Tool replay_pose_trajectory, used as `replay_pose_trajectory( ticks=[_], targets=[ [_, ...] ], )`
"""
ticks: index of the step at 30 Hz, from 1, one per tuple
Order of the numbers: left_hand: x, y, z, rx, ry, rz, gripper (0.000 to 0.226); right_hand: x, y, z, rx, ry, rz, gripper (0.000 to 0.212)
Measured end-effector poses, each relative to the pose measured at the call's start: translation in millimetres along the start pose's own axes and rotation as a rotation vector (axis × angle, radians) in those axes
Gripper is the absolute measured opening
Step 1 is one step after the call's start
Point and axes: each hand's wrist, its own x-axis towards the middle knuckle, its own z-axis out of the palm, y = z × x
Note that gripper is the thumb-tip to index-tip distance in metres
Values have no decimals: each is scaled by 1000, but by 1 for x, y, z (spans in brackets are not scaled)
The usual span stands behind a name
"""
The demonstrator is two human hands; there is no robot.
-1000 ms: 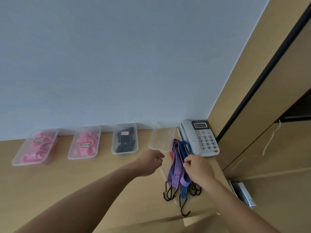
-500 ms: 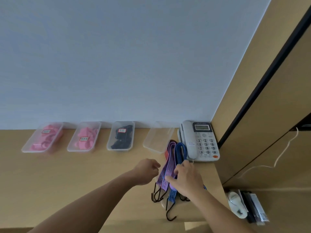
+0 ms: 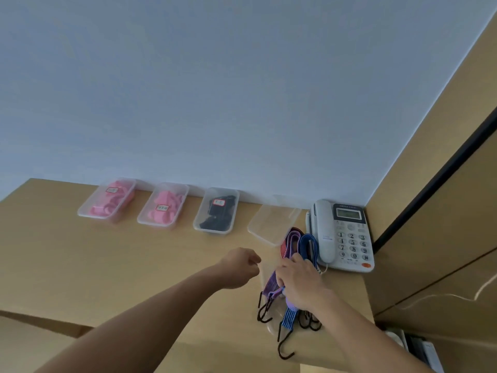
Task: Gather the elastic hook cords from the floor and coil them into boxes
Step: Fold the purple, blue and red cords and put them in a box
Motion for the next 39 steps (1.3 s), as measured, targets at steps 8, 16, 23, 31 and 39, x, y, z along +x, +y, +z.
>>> replay_pose_trajectory(
  ticks=[8, 16, 23, 31, 39],
  targets=[
    [1, 33, -14, -4, -194, 65, 42, -20, 38, -59, 357, 88, 21, 14],
    [7, 51, -22, -71, -353, 120, 23, -30, 55, -109, 438, 117, -8, 12],
    [5, 32, -8, 113, -261, 118, 32, -20, 52, -109, 544, 161, 33, 10],
    [8, 25, -4, -25, -43, 127, 62, -10, 47, -103, 272, 61, -112, 33],
    [7, 30, -3, -91, -119, 174, 57, -7, 49, -88, 59, 48, -231, 30]
  ],
)
